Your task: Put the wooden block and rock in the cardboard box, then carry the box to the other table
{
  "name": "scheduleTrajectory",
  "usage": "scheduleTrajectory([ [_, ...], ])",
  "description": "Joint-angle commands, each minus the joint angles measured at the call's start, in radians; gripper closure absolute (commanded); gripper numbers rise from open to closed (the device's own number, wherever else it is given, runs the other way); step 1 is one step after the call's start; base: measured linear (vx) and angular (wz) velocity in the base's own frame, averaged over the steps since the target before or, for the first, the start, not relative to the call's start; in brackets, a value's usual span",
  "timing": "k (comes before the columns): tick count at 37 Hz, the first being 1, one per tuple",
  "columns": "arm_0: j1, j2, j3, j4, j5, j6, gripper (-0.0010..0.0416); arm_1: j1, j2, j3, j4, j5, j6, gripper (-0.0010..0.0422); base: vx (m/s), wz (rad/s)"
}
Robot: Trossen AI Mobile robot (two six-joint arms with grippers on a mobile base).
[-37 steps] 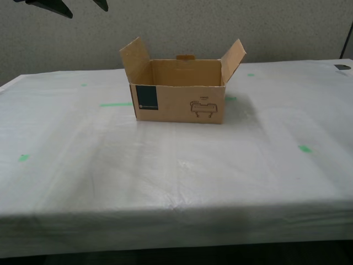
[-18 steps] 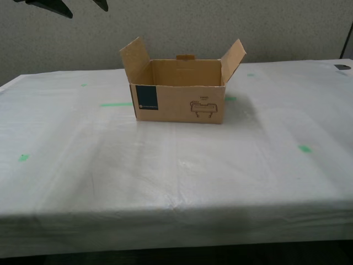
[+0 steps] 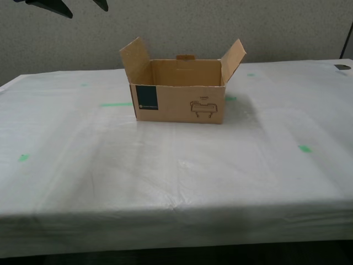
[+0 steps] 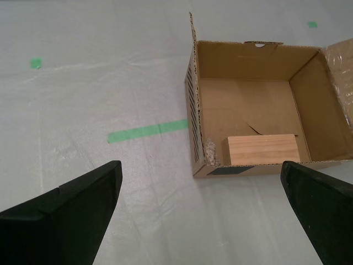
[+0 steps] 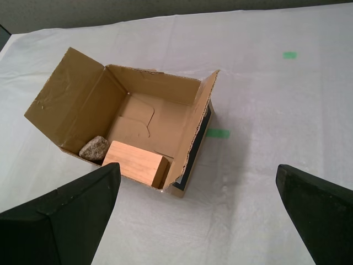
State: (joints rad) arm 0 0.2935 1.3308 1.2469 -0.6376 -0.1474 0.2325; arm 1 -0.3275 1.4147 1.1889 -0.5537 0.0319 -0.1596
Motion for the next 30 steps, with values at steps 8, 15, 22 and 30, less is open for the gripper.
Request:
scheduleTrajectory([
  [8,0.0,-0.001,0.0,0.002,0.005,0.004,0.0012,0.0,0.0,0.0,0.002,0.003,0.003,0.0018,0.0,0.0],
  [15,0.0,-0.001,0.0,0.002,0.005,0.004,0.0012,0.0,0.0,0.0,0.002,0.003,0.003,0.0018,0.0,0.0],
  [22,0.0,-0.001,0.0,0.002,0.005,0.004,0.0012,0.0,0.0,0.0,0.002,0.003,0.003,0.0018,0.0,0.0],
  [30,0.0,-0.001,0.0,0.002,0.005,0.004,0.0012,0.0,0.0,0.0,0.002,0.003,0.003,0.0018,0.0,0.0],
])
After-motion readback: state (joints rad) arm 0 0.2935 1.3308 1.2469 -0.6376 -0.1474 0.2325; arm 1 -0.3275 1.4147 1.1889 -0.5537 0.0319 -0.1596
